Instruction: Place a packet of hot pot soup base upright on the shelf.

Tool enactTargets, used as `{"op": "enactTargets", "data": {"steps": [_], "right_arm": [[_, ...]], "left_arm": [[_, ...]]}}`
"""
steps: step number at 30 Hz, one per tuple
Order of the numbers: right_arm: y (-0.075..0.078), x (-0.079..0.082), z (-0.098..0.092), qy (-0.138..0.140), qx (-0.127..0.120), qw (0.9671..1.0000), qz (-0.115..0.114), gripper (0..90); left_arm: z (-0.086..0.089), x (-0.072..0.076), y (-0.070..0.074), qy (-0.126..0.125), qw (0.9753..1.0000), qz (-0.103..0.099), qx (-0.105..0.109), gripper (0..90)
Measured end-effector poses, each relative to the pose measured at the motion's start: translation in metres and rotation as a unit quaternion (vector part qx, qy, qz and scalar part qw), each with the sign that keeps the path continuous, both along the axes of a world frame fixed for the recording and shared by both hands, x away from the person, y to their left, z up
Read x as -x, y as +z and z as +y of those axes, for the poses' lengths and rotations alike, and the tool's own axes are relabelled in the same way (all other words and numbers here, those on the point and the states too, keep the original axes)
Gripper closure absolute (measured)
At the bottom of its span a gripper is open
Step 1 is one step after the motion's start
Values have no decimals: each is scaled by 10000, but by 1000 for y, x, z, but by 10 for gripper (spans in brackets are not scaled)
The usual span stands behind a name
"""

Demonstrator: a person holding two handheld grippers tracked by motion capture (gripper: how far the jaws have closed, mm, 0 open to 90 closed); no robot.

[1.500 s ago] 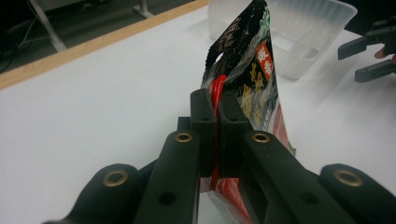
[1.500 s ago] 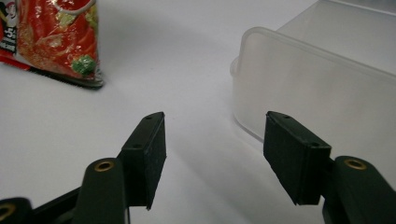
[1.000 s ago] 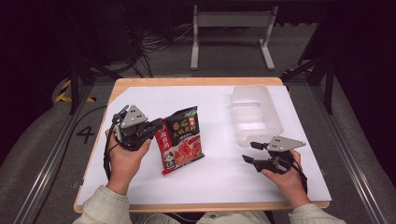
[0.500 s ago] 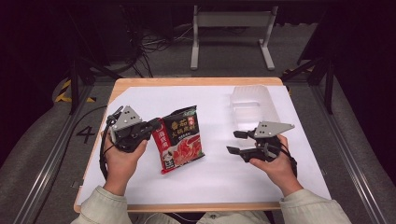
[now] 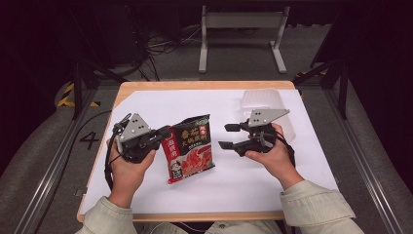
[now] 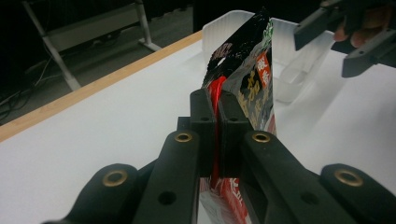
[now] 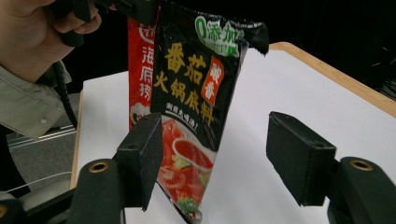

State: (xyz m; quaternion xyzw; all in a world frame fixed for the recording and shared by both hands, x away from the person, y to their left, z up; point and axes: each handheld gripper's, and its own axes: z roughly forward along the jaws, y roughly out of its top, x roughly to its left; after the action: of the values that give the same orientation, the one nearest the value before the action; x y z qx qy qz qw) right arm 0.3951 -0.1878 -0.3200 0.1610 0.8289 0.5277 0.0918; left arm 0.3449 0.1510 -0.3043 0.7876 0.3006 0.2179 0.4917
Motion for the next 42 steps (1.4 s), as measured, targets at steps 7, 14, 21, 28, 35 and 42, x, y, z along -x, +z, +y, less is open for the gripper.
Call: {"op": "enactTargets", "data": {"steps": [7, 14, 21, 28, 35, 42], "right_arm": [[4, -13, 17, 218, 24, 9997, 147, 347], [0, -20, 32, 459, 16, 9988, 196, 342], [-4, -24, 47, 698, -32, 9972, 260, 327], [-8, -28, 55, 919, -99, 9947, 441, 351], [-11, -29, 59, 1199, -53, 9914, 526, 466], [-11, -29, 61, 1464, 56, 9878, 528, 663]], "left_arm": [[-4, 5, 3, -180, 9998, -43, 2, 878], [-6, 9, 5, -334, 9994, -65, 78, 878], [-7, 11, 5, -436, 9989, -130, 102, 878], [-7, 11, 4, -529, 9983, -74, 226, 878], [-11, 12, 3, -571, 9981, -72, 220, 878], [-13, 14, 4, -579, 9982, -70, 135, 876]]}}
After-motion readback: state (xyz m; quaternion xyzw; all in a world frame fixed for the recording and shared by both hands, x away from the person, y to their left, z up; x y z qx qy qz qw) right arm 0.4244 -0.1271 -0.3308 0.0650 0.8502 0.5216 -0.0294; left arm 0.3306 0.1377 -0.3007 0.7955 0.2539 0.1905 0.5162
